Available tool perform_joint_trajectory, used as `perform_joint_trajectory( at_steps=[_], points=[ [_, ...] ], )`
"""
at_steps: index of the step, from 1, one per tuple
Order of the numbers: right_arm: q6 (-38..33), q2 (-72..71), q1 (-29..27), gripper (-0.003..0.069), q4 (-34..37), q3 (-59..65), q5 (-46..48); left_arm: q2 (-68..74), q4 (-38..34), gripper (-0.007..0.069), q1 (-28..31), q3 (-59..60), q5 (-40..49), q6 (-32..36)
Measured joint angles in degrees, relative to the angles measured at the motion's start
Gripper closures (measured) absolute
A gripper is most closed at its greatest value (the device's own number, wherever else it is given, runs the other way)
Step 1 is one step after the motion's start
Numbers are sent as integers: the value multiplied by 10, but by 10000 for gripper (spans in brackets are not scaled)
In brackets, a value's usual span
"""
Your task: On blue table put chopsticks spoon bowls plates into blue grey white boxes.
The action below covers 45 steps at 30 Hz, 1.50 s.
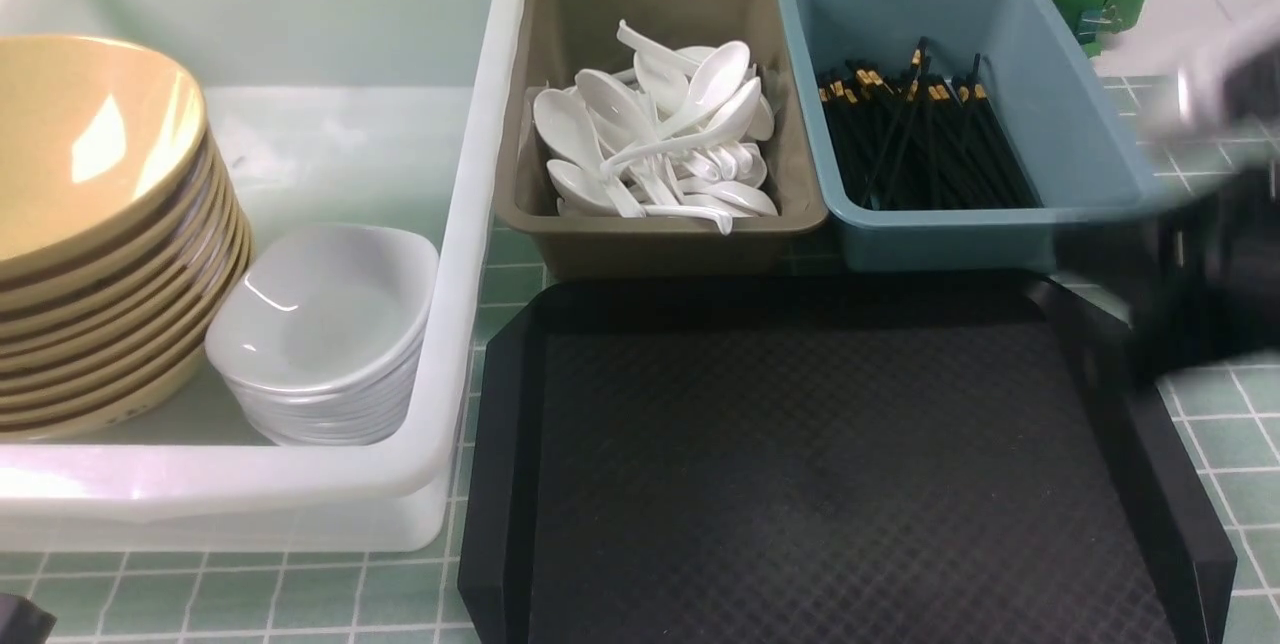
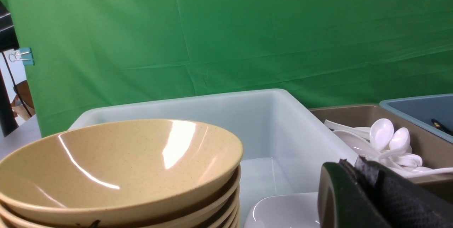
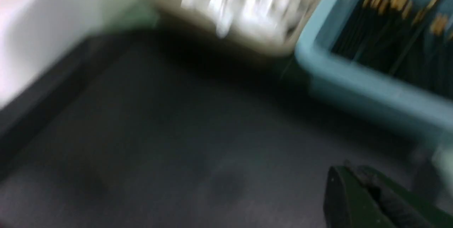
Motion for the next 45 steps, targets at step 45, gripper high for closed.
perform_joint_trajectory(
  at_steps=[45],
  points=[
    [39,-543,-259,610,-14,386,-52,0,0,619,1,0,0,-1]
  ],
)
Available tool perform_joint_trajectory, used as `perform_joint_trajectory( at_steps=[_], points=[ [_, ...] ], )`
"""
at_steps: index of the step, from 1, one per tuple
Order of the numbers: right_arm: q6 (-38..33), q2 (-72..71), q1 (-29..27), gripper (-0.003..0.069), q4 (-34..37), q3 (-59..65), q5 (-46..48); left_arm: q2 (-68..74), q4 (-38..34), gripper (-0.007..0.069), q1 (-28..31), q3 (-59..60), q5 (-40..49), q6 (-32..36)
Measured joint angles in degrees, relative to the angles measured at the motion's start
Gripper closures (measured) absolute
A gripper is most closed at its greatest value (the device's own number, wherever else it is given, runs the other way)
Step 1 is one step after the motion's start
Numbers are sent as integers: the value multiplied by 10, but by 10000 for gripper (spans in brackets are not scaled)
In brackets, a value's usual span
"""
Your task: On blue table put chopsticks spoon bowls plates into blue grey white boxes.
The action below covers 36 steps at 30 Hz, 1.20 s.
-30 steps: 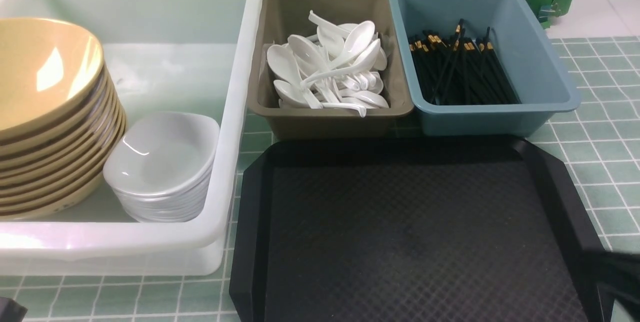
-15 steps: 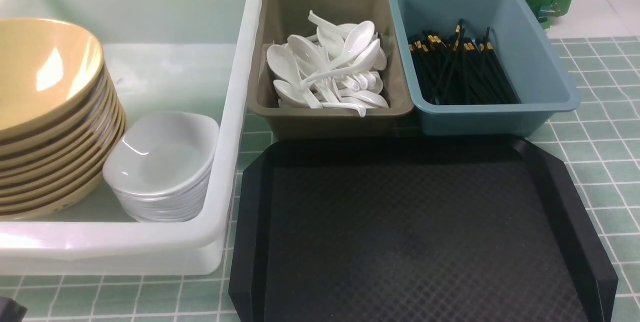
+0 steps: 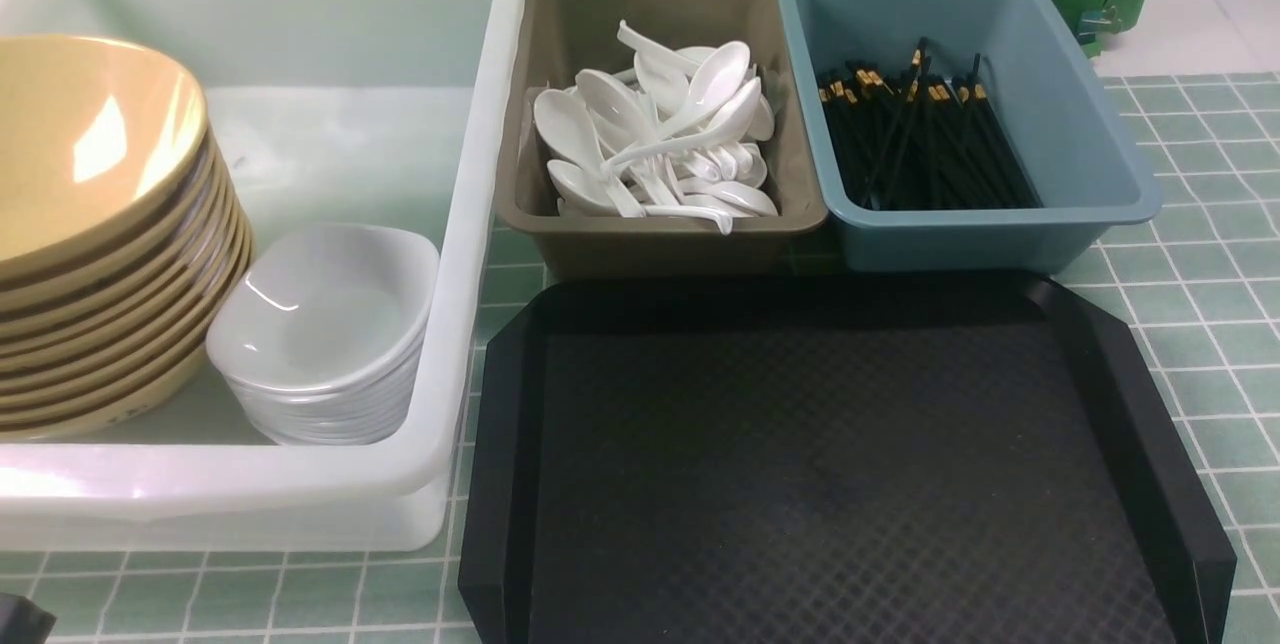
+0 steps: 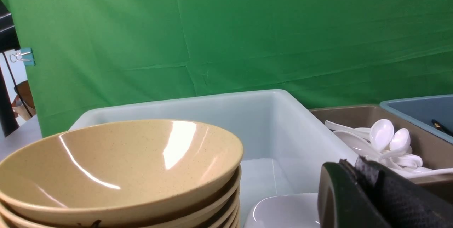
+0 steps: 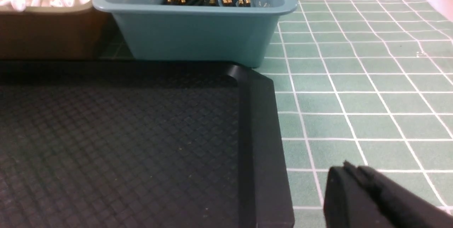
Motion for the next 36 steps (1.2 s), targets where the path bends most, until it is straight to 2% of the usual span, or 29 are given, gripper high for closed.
perform_joint_trajectory(
  at_steps=[19,25,28,36],
  points=[
    [0,0,0,610,0,0,0,-16,15,619,9,14,-1,2],
    [0,0,0,604,0,0,1,-59,-32,619,67,107,92,-57],
    [0,0,0,602,0,0,1,-59,-38,619,77,142,126,-69],
    [0,0,0,597,0,0,1,-60,-48,619,75,141,129,-67]
  ],
)
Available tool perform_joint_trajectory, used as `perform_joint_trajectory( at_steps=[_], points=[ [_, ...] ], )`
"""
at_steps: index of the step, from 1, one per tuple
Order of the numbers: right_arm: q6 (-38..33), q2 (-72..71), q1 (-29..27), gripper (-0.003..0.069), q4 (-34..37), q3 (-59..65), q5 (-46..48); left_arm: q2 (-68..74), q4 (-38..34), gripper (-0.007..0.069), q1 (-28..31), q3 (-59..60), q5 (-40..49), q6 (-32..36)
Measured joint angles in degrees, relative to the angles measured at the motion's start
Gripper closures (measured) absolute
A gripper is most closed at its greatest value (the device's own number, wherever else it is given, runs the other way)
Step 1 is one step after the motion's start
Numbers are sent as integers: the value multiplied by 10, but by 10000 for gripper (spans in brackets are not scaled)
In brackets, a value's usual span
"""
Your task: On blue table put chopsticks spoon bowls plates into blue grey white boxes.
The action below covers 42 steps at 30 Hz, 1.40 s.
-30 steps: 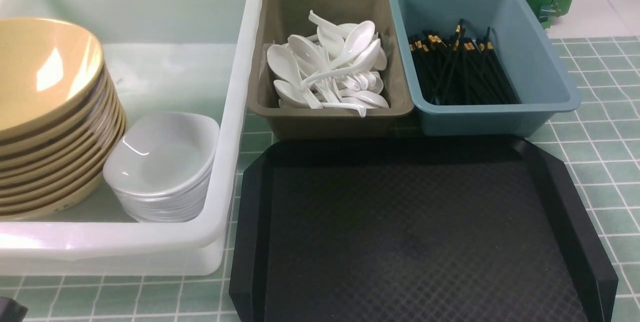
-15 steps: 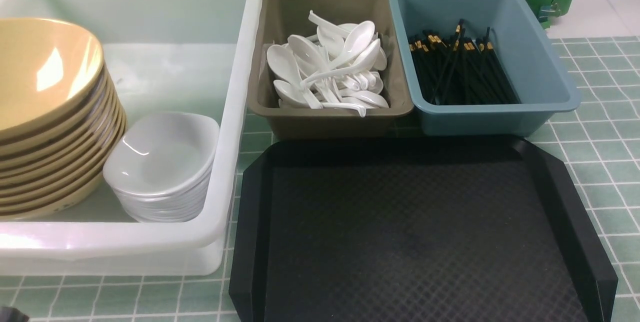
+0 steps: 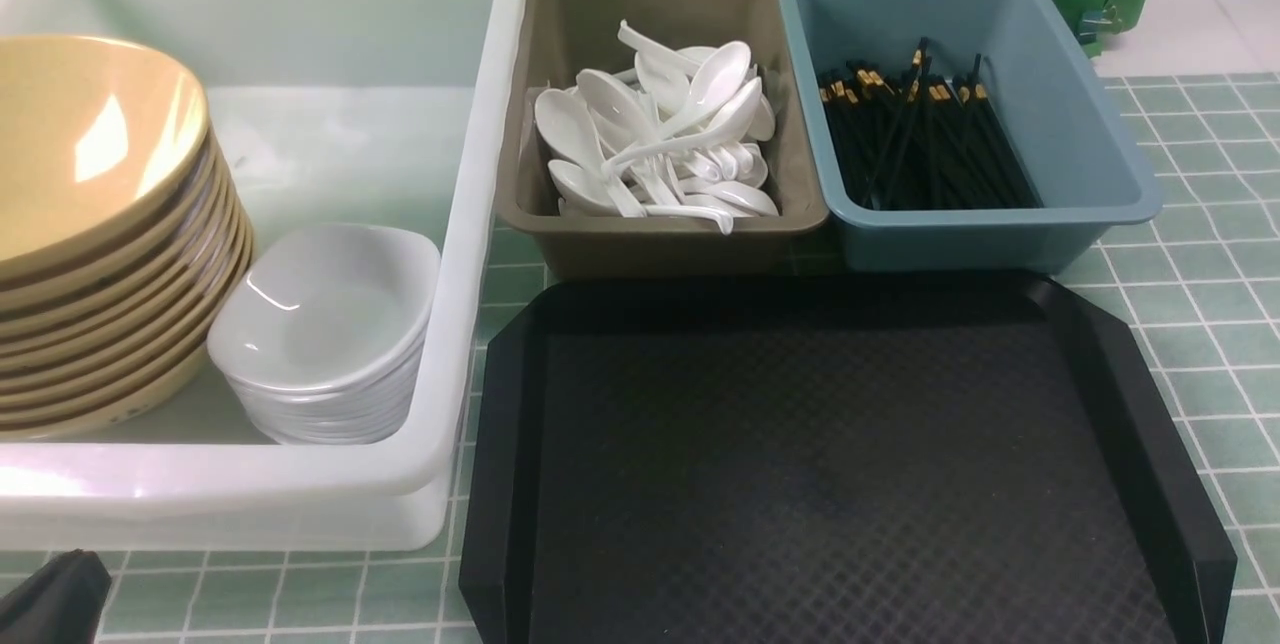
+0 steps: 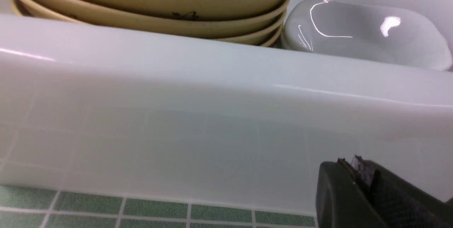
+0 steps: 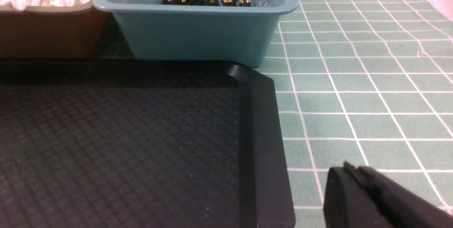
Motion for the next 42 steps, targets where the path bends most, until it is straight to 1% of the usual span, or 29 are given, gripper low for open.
perform_joint_trajectory(
  at_steps=[18,42],
  points=[
    [0,0,0,589,0,0,0,0,-2,619,0,0,0,1],
    [0,0,0,560,0,0,0,-1,-2,619,0,0,0,1]
  ],
)
